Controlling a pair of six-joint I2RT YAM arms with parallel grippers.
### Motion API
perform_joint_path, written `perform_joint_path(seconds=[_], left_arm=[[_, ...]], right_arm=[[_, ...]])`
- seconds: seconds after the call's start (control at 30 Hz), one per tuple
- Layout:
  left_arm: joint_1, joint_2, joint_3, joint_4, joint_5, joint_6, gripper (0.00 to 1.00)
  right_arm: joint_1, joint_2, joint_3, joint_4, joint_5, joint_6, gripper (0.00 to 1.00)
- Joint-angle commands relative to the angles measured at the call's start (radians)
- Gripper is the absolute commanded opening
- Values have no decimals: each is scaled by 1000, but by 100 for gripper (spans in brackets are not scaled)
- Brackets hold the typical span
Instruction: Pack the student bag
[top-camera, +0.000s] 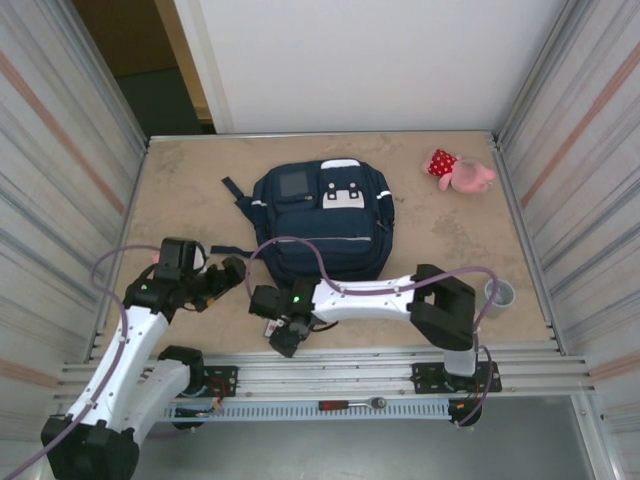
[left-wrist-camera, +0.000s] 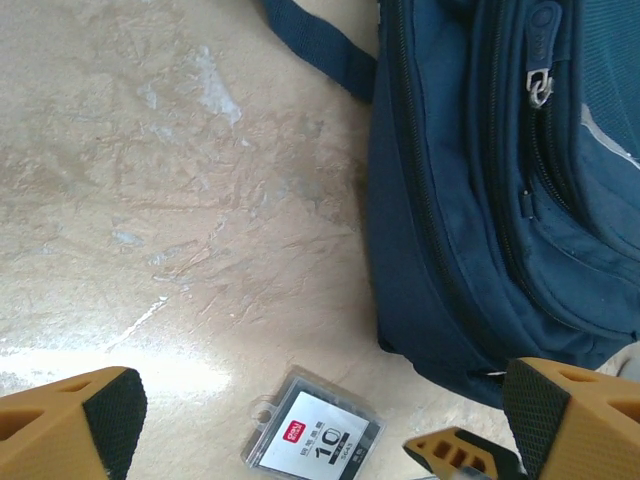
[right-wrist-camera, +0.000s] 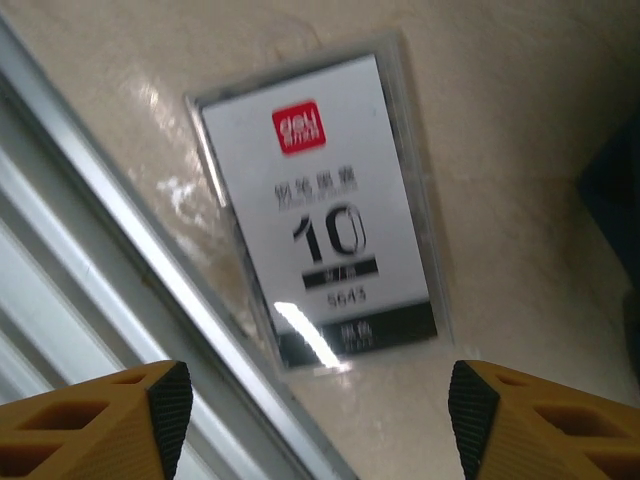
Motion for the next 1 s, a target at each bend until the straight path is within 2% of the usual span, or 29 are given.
perform_joint_path(seconds=[0.0,0.33,0.5,0.73,0.87,0.97], left_arm=[[10,1,-14,0,-19,-18,95],[10,9,-16,54,-51,2,95],[11,14,-35,70,-52,8,95],[13,5,-62,100,-70,7,95],[13,17,-61,114,-68,-1,94],[13,20,-59,125,-62,8,94]], right_arm=[[11,54,65,-43,60,-3,71],[11,170,131,-39,63,-54,74],[-10,186,117,-34,-3,-58,70],[-41,209,107,-45,-60,-54,57],[-43,225,109,-61,-70,-60,43],[-42,195,96,-59,-56,-59,37]])
